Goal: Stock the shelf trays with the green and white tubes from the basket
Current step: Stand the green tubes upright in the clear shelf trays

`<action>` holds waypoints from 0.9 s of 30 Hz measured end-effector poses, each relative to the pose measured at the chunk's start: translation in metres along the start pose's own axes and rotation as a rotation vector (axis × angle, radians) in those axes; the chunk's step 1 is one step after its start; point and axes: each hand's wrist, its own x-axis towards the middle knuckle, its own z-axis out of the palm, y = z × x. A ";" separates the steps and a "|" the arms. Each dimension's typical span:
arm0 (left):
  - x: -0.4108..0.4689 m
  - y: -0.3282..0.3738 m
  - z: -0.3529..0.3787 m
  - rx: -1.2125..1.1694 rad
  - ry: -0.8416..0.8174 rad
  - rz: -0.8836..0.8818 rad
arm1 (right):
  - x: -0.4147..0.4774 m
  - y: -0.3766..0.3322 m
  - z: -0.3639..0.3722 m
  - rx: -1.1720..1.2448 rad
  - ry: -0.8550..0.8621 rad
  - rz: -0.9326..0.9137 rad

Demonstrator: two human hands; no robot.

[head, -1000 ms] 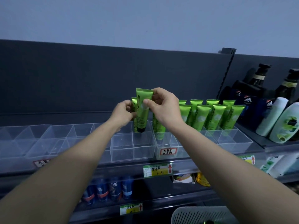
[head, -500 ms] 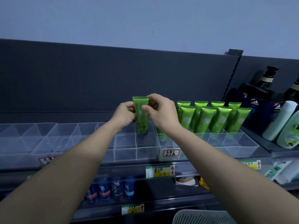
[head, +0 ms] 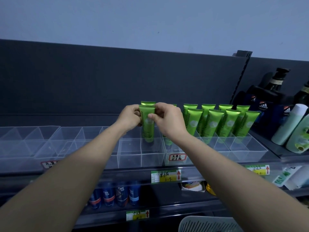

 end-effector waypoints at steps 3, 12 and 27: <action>0.000 0.000 -0.001 -0.005 0.000 -0.009 | -0.002 0.004 0.006 0.017 -0.013 0.033; 0.000 -0.001 -0.003 0.006 -0.001 -0.003 | -0.004 0.008 0.009 0.068 -0.002 0.116; -0.006 0.002 -0.006 0.021 0.011 -0.005 | -0.020 0.007 0.002 0.032 0.027 0.159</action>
